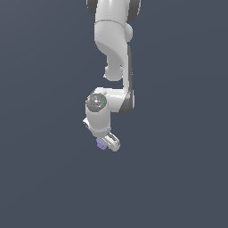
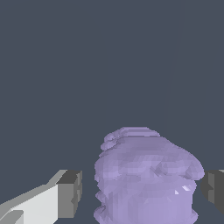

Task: Pick up the object and move it to a goal position.

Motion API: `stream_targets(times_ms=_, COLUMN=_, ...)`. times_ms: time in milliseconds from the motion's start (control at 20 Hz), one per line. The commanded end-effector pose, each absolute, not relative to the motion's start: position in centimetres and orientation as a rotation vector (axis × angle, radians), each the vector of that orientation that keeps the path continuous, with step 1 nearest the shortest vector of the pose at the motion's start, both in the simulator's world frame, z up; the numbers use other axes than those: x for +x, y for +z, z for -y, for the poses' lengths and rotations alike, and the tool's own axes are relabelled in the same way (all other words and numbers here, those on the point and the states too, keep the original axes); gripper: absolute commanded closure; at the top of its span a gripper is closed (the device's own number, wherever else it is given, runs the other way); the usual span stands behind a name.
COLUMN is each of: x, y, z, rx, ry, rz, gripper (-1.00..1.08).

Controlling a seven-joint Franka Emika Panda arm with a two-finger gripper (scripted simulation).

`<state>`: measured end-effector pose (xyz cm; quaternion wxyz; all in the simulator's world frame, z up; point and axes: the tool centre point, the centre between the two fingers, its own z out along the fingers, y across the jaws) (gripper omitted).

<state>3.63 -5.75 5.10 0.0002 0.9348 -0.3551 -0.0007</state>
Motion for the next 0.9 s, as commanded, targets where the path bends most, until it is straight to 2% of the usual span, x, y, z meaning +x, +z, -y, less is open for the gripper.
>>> stream_targets(times_ms=0, x=3.69, y=4.41, z=5.75, rx=2.937, ry=0.000, rz=1.116, gripper=-0.92)
stream_targets(times_ms=150, x=3.79, y=4.30, z=5.76, rx=2.937, ry=0.000, rz=1.116, gripper=-0.92)
stream_targets(times_ms=200, x=3.79, y=4.30, z=5.76, rx=2.937, ry=0.000, rz=1.116, gripper=1.08)
stream_targets(times_ms=850, x=4.03, y=4.84, z=5.89, rx=2.933, ry=0.008, rz=1.127, gripper=1.08)
